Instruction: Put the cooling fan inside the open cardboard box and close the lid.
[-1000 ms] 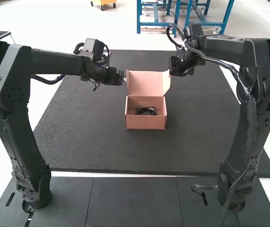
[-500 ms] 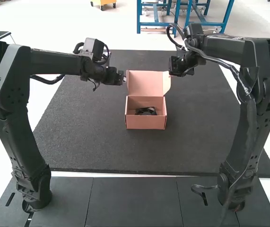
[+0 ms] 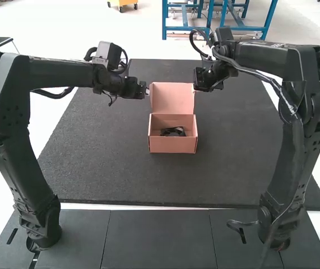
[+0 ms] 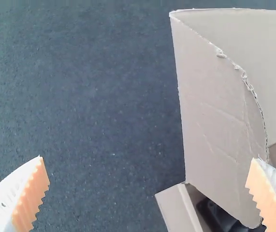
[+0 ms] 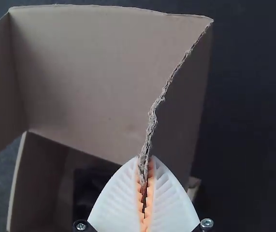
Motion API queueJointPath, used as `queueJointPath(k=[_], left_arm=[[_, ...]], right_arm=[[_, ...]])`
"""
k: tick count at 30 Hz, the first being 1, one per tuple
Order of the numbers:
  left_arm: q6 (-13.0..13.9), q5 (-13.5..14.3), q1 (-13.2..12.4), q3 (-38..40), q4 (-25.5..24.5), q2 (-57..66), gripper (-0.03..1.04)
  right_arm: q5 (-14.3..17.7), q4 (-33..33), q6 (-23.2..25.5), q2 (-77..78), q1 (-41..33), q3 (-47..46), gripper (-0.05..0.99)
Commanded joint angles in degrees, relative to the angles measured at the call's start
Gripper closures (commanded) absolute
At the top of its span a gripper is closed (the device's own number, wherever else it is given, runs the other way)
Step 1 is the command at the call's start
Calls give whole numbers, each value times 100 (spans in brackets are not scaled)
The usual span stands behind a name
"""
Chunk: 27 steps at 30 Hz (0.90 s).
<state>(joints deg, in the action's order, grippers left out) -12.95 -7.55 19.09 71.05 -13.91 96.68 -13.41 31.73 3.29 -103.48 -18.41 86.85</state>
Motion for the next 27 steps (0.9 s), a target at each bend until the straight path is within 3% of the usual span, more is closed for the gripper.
queueJointPath(k=[1, 4, 8, 27], left_arm=[[-23, -89, 24, 155, -15, -211, 5], [-23, -124, 24, 155, -94, -220, 5], [-58, -616, -2, 111, -173, -220, 5], [-76, -669, 7, -161, -129, -308, 5]], right_arm=[[-136, 115, 67, -93, -154, 95, 95], [-136, 185, 67, -84, -171, 95, 95], [-153, 264, 75, -76, -180, 95, 95], [-496, 862, -4, -58, -180, 95, 95]])
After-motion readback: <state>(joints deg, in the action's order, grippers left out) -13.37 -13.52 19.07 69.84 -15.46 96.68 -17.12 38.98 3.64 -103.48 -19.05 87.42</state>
